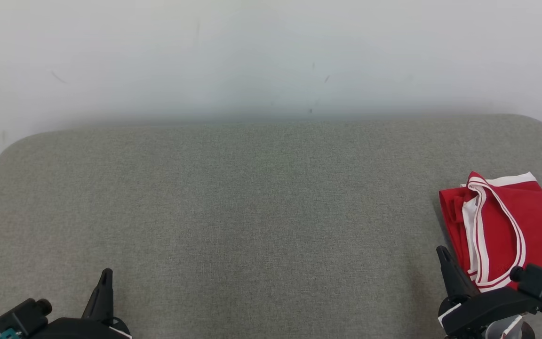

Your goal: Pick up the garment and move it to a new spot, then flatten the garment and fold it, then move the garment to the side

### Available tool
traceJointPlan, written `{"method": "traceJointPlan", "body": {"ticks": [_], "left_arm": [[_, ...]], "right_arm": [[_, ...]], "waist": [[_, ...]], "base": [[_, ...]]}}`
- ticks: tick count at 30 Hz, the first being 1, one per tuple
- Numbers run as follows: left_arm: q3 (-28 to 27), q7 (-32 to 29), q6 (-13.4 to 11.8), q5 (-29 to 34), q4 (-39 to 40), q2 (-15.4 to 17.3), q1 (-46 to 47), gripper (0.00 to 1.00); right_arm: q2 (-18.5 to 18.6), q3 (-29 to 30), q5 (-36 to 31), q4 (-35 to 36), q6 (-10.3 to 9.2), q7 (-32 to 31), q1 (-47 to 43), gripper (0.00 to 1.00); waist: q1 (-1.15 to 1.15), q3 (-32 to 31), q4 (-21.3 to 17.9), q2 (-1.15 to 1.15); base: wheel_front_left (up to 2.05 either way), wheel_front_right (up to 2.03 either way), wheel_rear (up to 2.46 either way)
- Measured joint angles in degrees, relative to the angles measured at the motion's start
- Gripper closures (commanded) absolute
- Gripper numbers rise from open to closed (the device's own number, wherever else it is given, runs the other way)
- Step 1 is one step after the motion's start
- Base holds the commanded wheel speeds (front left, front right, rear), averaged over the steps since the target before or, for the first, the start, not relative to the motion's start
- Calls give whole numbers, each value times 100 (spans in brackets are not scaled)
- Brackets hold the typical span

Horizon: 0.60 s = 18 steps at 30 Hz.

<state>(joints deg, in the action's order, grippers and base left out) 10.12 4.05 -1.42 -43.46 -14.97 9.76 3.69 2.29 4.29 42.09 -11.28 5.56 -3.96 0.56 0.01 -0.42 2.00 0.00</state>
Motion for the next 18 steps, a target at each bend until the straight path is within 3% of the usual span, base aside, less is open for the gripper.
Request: {"method": "traceJointPlan", "body": {"ticks": [18], "left_arm": [[-393,-293,202,-1225,-49,-189,11,100]], "right_arm": [[0,94,1254,-157,33,-65,123,100]], "waist": [[0,13,-51,0]], "base": [[0,0,0]]}}
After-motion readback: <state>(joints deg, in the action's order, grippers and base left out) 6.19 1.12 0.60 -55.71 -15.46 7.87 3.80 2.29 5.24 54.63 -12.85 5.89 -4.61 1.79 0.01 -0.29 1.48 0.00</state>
